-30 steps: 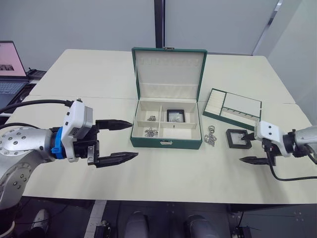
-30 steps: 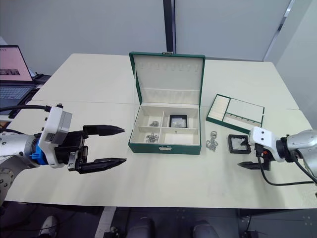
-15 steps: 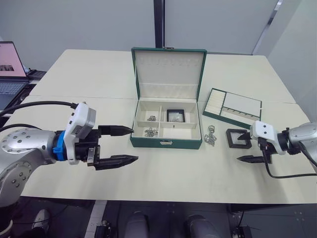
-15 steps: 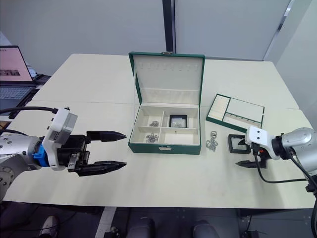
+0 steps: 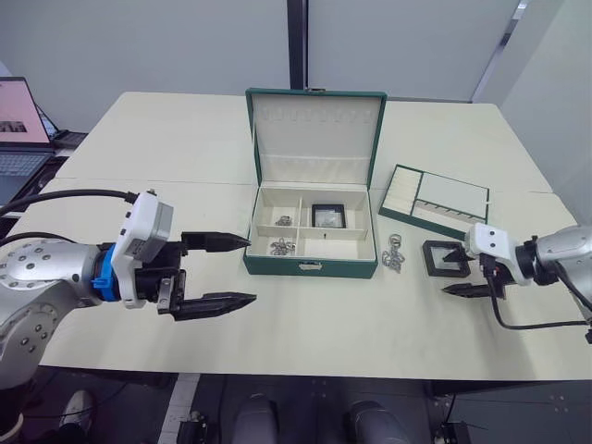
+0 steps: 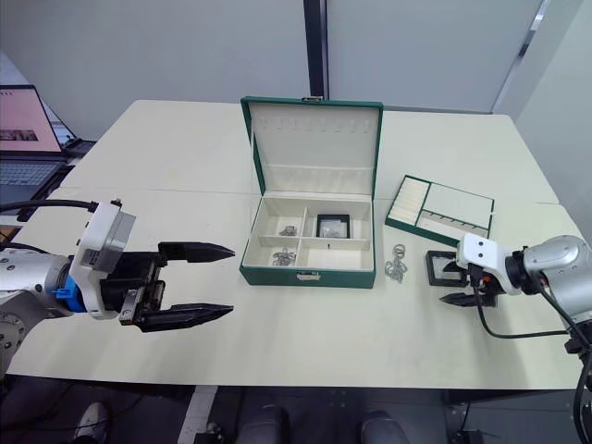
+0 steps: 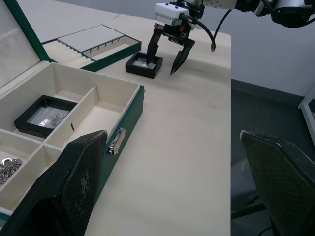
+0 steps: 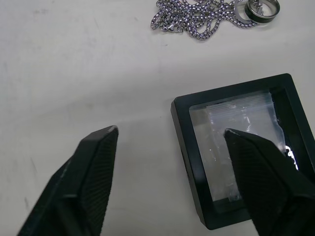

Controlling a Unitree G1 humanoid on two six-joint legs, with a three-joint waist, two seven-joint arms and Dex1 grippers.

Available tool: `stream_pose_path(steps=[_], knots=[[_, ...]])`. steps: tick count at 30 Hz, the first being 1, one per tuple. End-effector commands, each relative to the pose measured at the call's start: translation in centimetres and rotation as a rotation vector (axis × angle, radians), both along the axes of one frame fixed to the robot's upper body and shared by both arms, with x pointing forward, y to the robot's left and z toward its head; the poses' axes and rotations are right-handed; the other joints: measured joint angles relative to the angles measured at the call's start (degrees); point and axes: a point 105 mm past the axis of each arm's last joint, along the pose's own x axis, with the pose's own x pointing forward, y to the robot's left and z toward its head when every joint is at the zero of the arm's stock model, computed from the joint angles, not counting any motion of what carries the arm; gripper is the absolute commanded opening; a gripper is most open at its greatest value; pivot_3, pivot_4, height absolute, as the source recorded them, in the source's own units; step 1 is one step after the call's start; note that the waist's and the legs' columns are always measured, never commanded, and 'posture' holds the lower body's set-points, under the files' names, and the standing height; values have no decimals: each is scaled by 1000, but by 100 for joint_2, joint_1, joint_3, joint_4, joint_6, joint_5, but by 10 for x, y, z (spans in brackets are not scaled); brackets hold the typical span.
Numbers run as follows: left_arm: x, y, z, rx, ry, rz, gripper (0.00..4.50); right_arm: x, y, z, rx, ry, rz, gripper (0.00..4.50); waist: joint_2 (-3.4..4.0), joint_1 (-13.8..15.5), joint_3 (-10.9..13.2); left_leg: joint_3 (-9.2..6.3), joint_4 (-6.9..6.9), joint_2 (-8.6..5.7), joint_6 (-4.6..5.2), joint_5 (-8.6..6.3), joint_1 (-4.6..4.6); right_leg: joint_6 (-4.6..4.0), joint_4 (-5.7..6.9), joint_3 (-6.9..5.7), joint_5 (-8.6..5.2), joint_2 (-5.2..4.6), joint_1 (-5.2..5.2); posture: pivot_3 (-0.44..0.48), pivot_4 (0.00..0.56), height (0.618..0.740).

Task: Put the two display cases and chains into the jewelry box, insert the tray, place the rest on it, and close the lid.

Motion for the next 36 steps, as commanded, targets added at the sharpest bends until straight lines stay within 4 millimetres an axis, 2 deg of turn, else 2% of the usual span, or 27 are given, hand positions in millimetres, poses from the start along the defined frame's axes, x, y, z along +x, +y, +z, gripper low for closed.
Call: stream_pose_path(steps=[1,10,11,20,22,27,30,33,36], knots=[[-2,-1,7,-1,-50,-6,4500,3,-1,9,-2,-29,7,2266,0,0,0,0,0,0,0,0,0,0,0,0,0,0,0,0,150,740],[-1,-2,8,-18,-59,9,4500,6,-3,9,-1,-26,-2,118,0,-1,0,0,0,0,0,0,1,0,0,0,0,0,1,0,150,740],[-1,-2,8,-20,-59,9,4500,7,-3,10,-2,-26,-2,13,0,-1,0,0,0,0,0,0,1,0,0,0,0,0,1,0,150,740],[-2,-4,9,-31,-60,14,4500,4,-4,15,4,-2,-16,13,0,0,0,-1,1,0,0,0,1,0,0,0,0,0,2,0,150,740],[-4,0,11,-39,-53,21,4500,3,3,27,64,1,-35,13,1,-4,0,0,1,1,0,0,1,0,0,0,0,0,1,0,150,740],[-3,16,14,-25,-57,69,4500,-6,32,63,128,-61,-29,13,8,0,4,-4,-3,2,-3,2,0,0,4,-1,0,2,0,0,150,740],[1,27,15,-26,-70,124,4500,-17,61,84,113,-66,-1,13,10,7,5,-5,-3,1,3,-2,-1,0,2,-4,0,0,-1,0,150,740],[2,34,12,-15,-67,150,4500,-26,85,96,122,-55,39,13,11,-4,6,-6,-4,2,10,-6,-1,0,3,-3,0,1,-5,0,150,740],[1,38,7,0,-71,166,4500,-32,125,113,170,-63,134,13,10,-14,6,-5,-6,2,11,-7,-1,0,3,-3,0,1,-9,0,150,740]])
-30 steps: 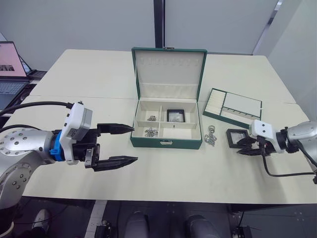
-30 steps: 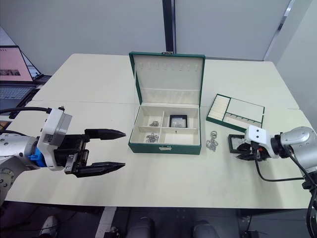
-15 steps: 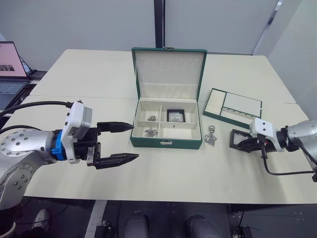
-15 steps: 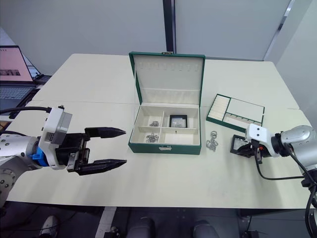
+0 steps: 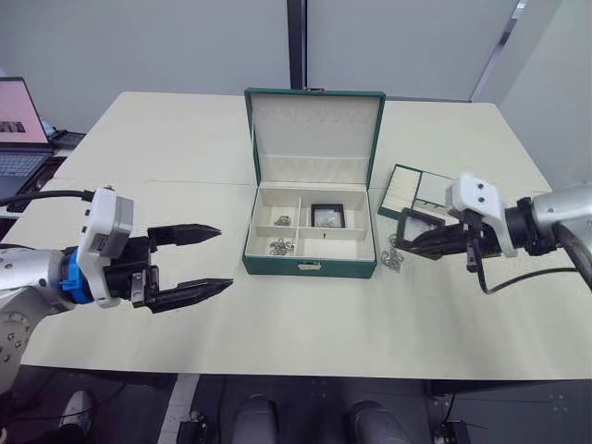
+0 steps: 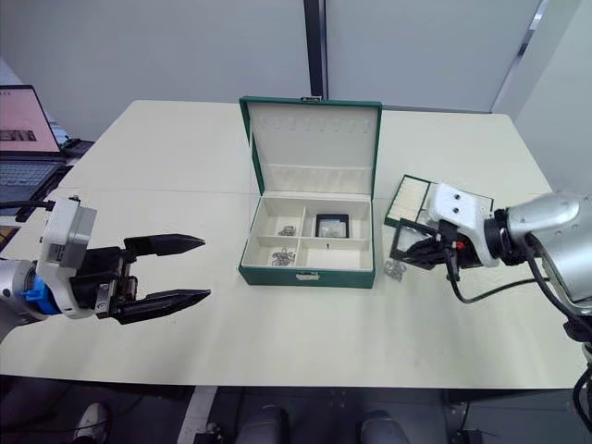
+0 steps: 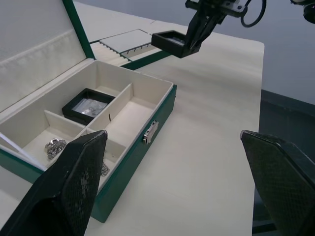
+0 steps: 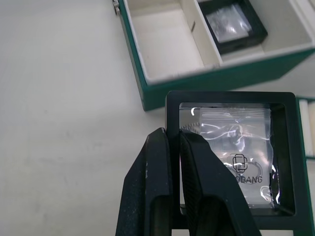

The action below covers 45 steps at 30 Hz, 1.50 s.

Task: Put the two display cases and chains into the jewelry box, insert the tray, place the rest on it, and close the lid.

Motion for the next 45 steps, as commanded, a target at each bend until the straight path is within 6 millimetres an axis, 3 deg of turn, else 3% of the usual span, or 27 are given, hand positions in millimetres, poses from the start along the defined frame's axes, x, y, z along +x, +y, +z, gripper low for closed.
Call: stream_pose_path(steps=[1,7,11,16,35,45], knots=[[-2,6,6,28,-60,22,4500,-8,42,18,21,-25,100,13,0,-27,0,1,0,2,1,-1,0,-1,2,2,0,1,-5,0,150,740],[-2,12,6,24,-77,60,4500,0,78,25,10,-21,120,13,-3,8,1,-2,-2,-1,4,-2,-5,-1,1,-1,1,-3,-41,0,150,740],[-5,18,0,49,-71,70,4500,14,102,15,-12,1,123,13,-4,-11,0,-3,-1,1,4,-2,-4,-2,5,-4,1,-3,-45,0,150,740],[-4,18,-1,58,-71,67,4500,25,117,7,1,43,118,13,-4,-10,0,-4,-2,2,5,-2,-6,-2,9,-4,1,0,-50,0,150,740],[-2,-6,16,45,-76,48,4500,44,130,-19,-22,109,169,13,-5,-16,0,-5,-2,2,5,-2,-7,-2,9,-5,1,0,-50,0,150,740],[-7,12,9,61,-35,66,4500,48,127,-27,-39,124,175,13,-4,-19,1,-4,-4,3,4,-2,-6,-2,9,-6,1,0,-52,0,150,740]])
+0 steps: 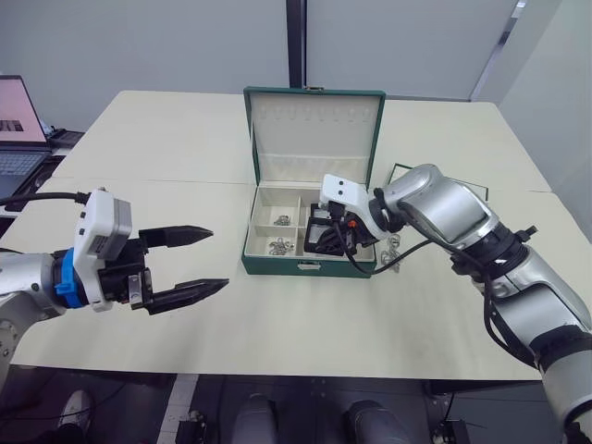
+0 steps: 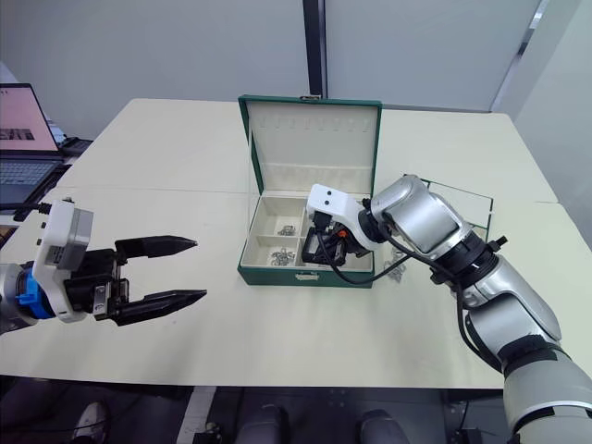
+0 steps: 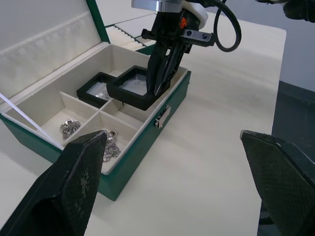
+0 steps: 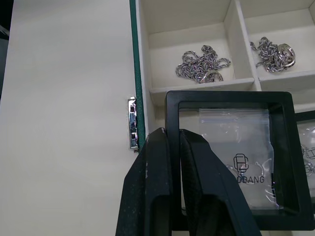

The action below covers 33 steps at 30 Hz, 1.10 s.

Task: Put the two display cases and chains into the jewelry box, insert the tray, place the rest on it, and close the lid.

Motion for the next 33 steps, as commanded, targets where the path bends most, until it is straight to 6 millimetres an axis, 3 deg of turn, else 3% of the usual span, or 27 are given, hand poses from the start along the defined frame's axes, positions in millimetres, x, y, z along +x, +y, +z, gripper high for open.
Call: stream_pose_path(steps=[1,18,20,28,33], knots=[[-4,9,9,25,-51,0,4500,0,3,10,11,-35,32,13,0,0,0,0,0,0,0,0,0,0,0,0,0,0,-1,0,150,740],[-5,1,11,26,-59,-19,4500,-1,-1,3,3,-2,36,13,0,0,0,1,-2,0,0,0,0,0,-1,2,0,0,-1,0,150,740],[-5,0,11,26,-59,-18,4500,-1,-1,4,6,3,39,728,0,0,0,1,-3,0,0,0,0,0,-1,1,0,0,-1,0,150,740],[-4,0,13,30,-64,-15,4500,8,-2,13,28,-32,18,2810,0,-3,0,1,-3,0,0,0,0,0,-2,1,0,0,-1,0,150,740],[0,-2,16,27,-70,-18,4500,23,-8,30,61,-99,-38,4363,0,-17,1,2,-4,0,0,0,0,0,-2,2,0,0,-2,0,150,740]])
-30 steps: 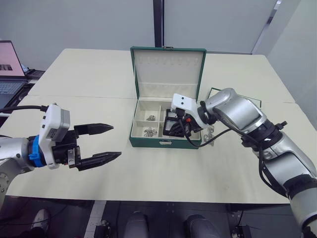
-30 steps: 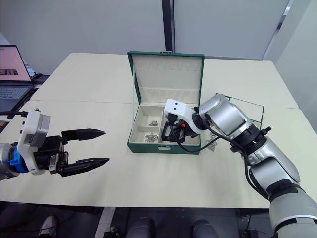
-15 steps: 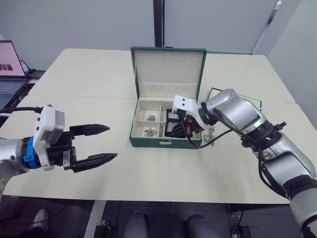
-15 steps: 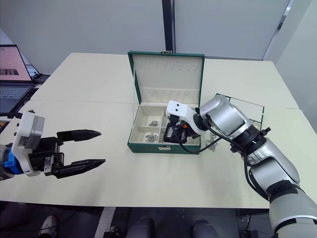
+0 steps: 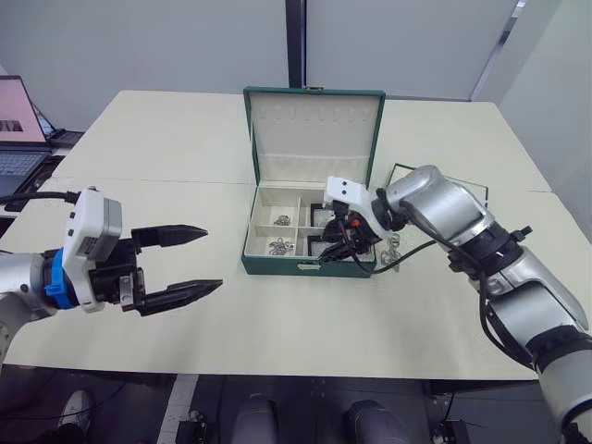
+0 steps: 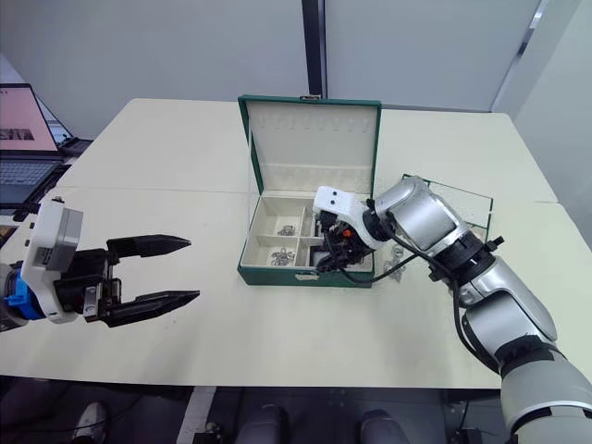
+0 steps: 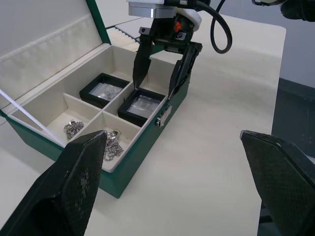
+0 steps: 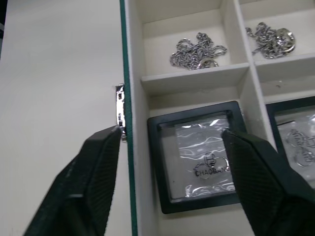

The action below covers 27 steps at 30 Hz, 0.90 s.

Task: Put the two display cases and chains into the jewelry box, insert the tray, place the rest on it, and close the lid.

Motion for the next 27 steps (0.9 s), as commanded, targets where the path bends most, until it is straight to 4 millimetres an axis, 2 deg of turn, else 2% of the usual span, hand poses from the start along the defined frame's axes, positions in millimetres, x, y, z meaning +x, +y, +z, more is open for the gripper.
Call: stream_pose_path(steps=[1,4,7,10,14,20,23,27], knots=[[0,-4,8,17,-31,-13,4500,10,-1,34,64,-106,-21,4441,-1,-6,0,0,0,0,0,0,-1,0,0,0,0,0,0,0,150,740],[1,-5,8,15,-27,-13,4500,8,-12,54,119,-144,-63,4441,-1,-4,1,1,-1,0,0,0,-1,0,-2,0,0,-1,0,0,150,740],[3,-4,8,-17,1,23,4500,-12,-29,63,176,-156,-94,4441,-3,33,0,0,-5,-1,0,0,-7,0,-6,-1,0,-2,1,0,150,740],[5,3,4,-40,72,72,4500,-44,-49,51,187,-150,-125,4441,-10,68,-4,-9,-10,-1,-1,-1,-9,1,-13,-11,-1,-4,4,0,150,740],[7,13,-6,-17,64,123,4500,-82,-67,30,225,-121,-203,4441,-8,39,-3,-4,-14,-1,-1,-1,-17,1,-10,-3,-1,-2,24,0,150,740],[0,28,-25,7,142,166,4500,-119,-91,3,277,-106,-307,4441,-10,5,-3,-1,-19,-2,-2,0,-13,2,-14,3,-1,1,24,0,150,740],[1,35,-18,-16,-2,191,4500,-133,-101,-12,296,-68,-347,4441,-11,35,-3,6,-18,-5,-2,-1,-12,2,-16,6,-1,-2,24,0,150,740],[-6,52,-31,-23,16,249,4500,-150,-110,-29,317,-29,-383,4441,-16,20,-6,8,-18,-4,-1,-1,-8,2,-15,10,-1,0,27,0,150,740]])
